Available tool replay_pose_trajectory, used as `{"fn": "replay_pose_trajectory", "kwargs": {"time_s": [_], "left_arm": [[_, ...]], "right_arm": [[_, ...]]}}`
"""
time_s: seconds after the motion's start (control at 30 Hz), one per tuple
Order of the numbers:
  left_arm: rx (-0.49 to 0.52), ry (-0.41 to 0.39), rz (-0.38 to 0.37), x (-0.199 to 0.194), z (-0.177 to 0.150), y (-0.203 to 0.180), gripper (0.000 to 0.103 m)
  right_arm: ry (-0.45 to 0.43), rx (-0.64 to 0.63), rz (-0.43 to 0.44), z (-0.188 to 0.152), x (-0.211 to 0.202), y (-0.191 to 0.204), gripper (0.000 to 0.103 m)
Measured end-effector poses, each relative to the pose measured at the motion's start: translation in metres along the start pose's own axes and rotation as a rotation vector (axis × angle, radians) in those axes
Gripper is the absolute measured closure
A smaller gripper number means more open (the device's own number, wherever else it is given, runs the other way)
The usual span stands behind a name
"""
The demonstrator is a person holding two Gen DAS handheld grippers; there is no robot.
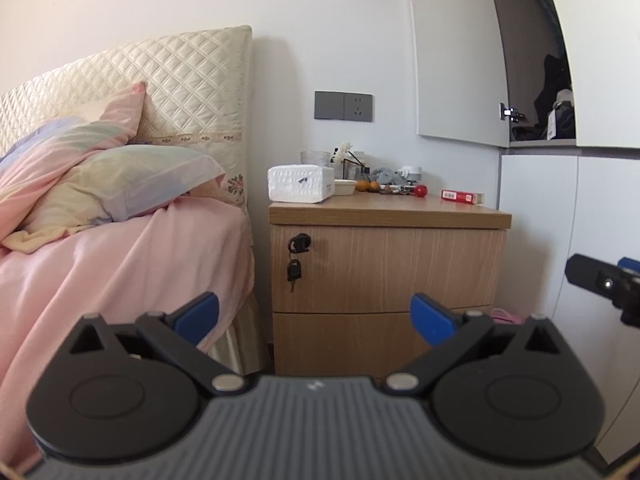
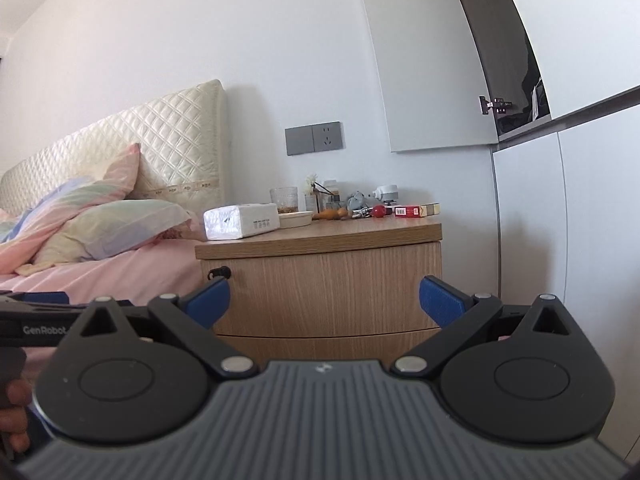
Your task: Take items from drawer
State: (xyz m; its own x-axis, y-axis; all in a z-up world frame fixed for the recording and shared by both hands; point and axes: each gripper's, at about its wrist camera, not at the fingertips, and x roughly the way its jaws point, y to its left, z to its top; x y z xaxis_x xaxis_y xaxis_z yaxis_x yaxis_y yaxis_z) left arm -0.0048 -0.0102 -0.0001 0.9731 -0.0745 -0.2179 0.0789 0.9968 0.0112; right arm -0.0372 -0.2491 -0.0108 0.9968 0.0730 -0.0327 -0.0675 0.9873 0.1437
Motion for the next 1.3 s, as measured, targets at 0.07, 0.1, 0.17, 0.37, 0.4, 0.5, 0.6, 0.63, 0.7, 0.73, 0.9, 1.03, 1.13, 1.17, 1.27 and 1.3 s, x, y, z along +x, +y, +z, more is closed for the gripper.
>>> {"fn": "replay_pose_trajectory", "kwargs": {"time_s": [0.07,0.1,0.17,0.37,0.4,0.5,0.6,0.63,0.7,0.73,0.9,1.03,1.13,1.17,1.27,1.3], "left_arm": [[0.003,-0.005,-0.004,-0.001,0.0,-0.001,0.0],[0.002,-0.007,-0.005,-0.001,0.001,-0.001,0.0],[-0.001,-0.011,-0.009,-0.002,0.001,0.0,0.0],[-0.015,-0.017,-0.024,-0.006,0.004,0.003,0.0],[-0.016,-0.024,-0.03,-0.008,0.005,0.003,0.0],[-0.023,-0.036,-0.049,-0.011,0.008,0.004,0.0],[-0.035,-0.038,-0.071,-0.011,0.013,0.006,0.0],[-0.038,-0.038,-0.078,-0.011,0.014,0.007,0.0],[-0.043,-0.046,-0.099,-0.011,0.017,0.008,0.0],[-0.034,-0.069,-0.131,-0.013,0.02,0.009,0.0],[-0.011,-0.105,-0.235,-0.007,0.033,0.006,0.0],[-0.02,-0.06,-0.203,0.028,0.042,0.01,0.0],[-0.019,-0.031,-0.177,0.065,0.045,0.013,0.0],[-0.022,-0.017,-0.174,0.078,0.046,0.014,0.0],[-0.044,-0.007,-0.161,0.118,0.046,0.018,0.001],[-0.047,-0.004,-0.162,0.13,0.045,0.019,0.001]], "right_arm": [[-0.006,0.011,-0.002,0.004,-0.003,-0.003,0.0],[-0.005,0.023,0.001,0.006,-0.004,-0.005,0.0],[0.003,0.051,0.011,0.012,-0.006,-0.01,0.0],[0.011,-0.028,0.019,0.04,-0.006,-0.016,0.0],[0.01,-0.036,0.018,0.044,-0.005,-0.017,0.0],[-0.008,-0.048,0.039,0.055,-0.002,-0.017,0.0],[-0.025,-0.064,0.067,0.061,0.002,-0.015,0.0],[-0.028,-0.061,0.079,0.062,0.004,-0.016,0.0],[-0.026,-0.04,0.106,0.064,0.01,-0.02,0.0],[-0.028,-0.032,0.12,0.064,0.013,-0.023,0.0],[-0.045,-0.083,0.187,0.07,0.049,-0.042,0.0],[-0.05,-0.074,0.189,0.077,0.087,-0.075,0.0],[-0.097,0.039,0.168,0.077,0.103,-0.106,0.0],[-0.104,0.07,0.163,0.076,0.109,-0.115,0.0],[-0.097,0.13,0.182,0.07,0.128,-0.14,0.0],[-0.092,0.142,0.192,0.066,0.135,-0.146,0.0]]}}
